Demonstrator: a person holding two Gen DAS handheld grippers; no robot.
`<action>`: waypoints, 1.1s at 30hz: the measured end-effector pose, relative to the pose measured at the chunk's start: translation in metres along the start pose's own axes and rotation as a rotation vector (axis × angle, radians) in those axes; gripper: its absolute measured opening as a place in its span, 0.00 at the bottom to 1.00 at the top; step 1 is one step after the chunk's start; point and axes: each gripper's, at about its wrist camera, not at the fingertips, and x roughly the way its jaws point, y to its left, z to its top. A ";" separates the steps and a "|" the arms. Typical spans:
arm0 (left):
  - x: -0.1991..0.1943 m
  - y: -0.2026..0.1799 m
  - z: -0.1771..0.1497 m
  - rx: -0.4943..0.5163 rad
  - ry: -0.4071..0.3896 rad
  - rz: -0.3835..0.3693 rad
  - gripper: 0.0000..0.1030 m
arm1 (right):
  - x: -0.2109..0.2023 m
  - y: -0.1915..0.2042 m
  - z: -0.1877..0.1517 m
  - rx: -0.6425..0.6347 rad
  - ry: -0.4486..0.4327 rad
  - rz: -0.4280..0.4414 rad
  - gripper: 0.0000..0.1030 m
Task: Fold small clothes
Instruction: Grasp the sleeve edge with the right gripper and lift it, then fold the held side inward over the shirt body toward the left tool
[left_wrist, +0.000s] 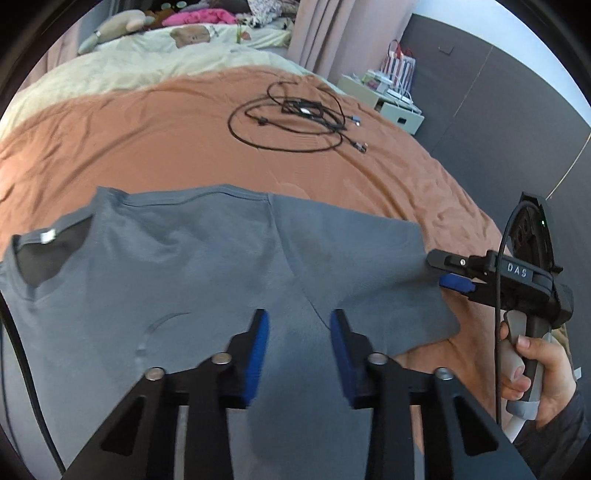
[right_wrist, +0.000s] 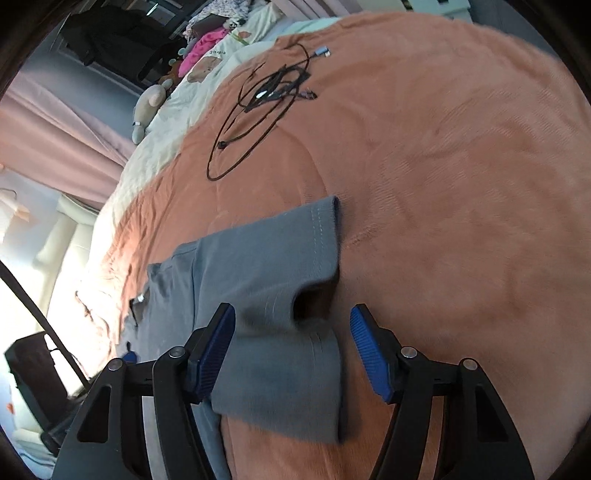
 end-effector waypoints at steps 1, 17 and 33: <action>0.005 0.000 0.000 0.001 0.005 -0.002 0.28 | 0.004 -0.005 0.003 0.018 0.010 0.025 0.60; 0.056 0.012 -0.002 -0.080 0.073 -0.088 0.12 | -0.023 0.050 0.019 -0.115 -0.004 0.011 0.01; -0.049 0.084 -0.024 -0.159 -0.008 -0.079 0.12 | -0.004 0.174 -0.013 -0.278 0.037 -0.073 0.01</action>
